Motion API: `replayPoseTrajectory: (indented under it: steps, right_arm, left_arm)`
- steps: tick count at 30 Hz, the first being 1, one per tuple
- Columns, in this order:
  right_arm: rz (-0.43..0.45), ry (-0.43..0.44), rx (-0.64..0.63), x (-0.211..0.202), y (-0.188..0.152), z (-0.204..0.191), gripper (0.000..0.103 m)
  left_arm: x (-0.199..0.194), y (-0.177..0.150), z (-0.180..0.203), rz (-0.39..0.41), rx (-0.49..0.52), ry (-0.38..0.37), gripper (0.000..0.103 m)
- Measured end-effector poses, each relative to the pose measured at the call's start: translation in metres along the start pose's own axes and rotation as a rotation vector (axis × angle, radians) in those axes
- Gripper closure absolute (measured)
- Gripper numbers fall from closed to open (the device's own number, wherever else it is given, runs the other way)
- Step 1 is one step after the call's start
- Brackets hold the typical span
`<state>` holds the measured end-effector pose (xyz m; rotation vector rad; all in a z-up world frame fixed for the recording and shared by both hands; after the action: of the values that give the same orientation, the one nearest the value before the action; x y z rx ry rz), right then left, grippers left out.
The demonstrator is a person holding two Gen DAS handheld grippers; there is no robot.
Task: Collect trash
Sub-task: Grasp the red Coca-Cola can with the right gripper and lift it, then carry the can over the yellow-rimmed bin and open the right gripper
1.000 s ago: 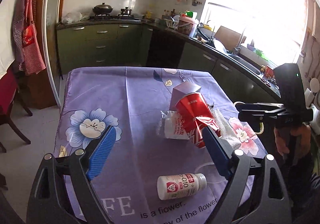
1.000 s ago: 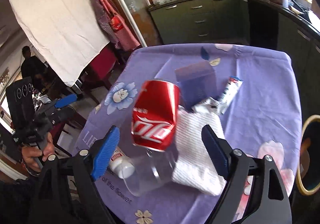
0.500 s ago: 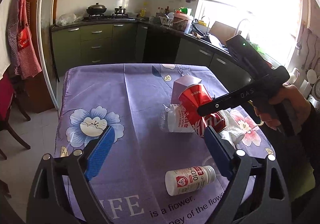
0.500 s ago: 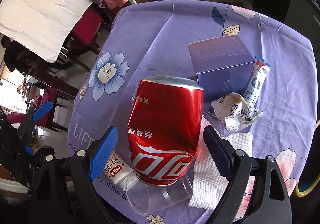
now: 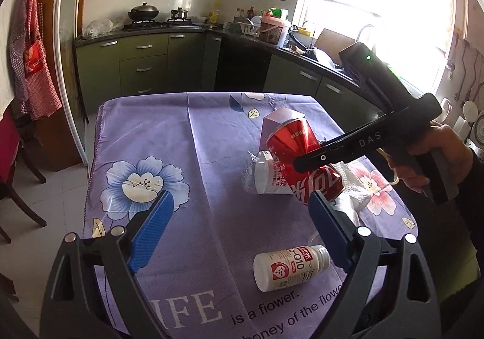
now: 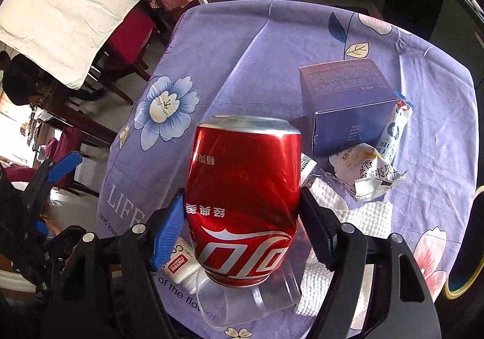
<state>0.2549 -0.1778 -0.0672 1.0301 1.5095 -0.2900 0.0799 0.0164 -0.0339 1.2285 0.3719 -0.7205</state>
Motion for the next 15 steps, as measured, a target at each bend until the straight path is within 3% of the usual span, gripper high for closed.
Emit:
replayPoseTrajectory:
  steps: [9, 15]
  right_arm:
    - [0.127, 0.009, -0.004, -0.053, -0.001, 0.000, 0.031]
    - [0.234, -0.049, 0.123, -0.114, -0.038, 0.058, 0.030]
  left_arm:
    - [-0.005, 0.001, 0.013, 0.004, 0.030, -0.009, 0.017]
    - [-0.003, 0.002, 0.024, -0.005, 0.060, -0.022, 0.016]
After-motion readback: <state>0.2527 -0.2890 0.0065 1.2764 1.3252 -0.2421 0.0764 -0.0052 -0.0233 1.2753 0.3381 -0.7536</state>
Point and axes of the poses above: each gripper's, at about its wrist camera, not at the fingertips, and x roughly the way its jaws point, z to its right, y to its top, the point moved 1 cm from there along x, roughly the way its jaws point, and after that the axes turned 11 degrees about -x, right-handed, at the moved point
